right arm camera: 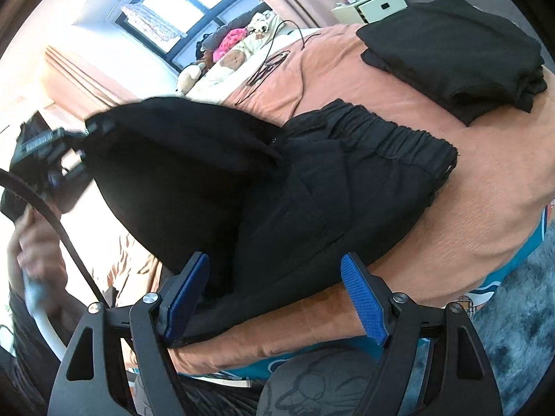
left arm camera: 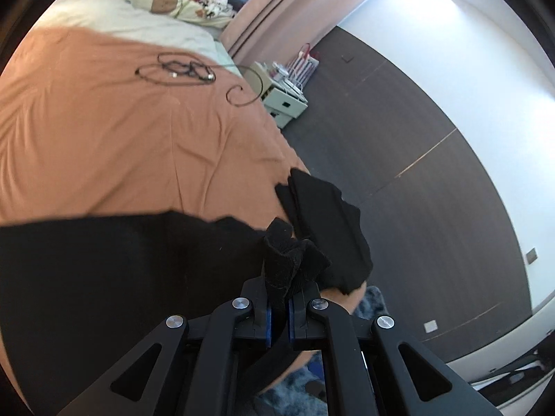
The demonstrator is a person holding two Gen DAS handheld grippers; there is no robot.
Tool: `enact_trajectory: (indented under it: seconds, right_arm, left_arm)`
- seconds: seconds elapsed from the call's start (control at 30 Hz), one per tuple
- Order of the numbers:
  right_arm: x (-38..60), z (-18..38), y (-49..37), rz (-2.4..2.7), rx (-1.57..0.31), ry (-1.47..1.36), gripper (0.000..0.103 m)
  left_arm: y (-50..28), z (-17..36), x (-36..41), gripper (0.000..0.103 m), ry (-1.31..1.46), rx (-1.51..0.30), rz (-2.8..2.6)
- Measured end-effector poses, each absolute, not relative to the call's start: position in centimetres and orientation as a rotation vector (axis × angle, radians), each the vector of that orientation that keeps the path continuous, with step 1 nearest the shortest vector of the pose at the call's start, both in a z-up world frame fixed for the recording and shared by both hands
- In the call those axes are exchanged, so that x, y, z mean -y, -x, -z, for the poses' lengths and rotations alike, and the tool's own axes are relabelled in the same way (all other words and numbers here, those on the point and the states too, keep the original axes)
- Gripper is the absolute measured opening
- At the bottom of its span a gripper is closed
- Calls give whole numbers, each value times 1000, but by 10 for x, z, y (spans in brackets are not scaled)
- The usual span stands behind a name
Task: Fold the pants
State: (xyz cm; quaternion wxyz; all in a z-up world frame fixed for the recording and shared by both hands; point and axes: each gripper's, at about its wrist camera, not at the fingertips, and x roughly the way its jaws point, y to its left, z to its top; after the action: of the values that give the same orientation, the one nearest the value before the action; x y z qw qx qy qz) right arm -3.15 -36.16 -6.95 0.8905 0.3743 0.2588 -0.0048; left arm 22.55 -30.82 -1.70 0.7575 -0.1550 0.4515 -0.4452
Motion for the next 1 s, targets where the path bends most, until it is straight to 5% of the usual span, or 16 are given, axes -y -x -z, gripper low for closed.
enact_trajectory:
  seconds: [0.53, 0.83, 1.0]
  right_arm:
    - [332, 72, 13, -82, -562, -757, 77]
    - [336, 75, -5, -109, -559, -798, 77]
    - [339, 78, -16, -120, -565, -806, 77]
  left_arm:
    - [-178, 100, 203, 15, 373, -1062, 807]
    - [-152, 124, 151, 56, 398, -1068, 759]
    - [-140, 129, 126, 58, 412, -1052, 724]
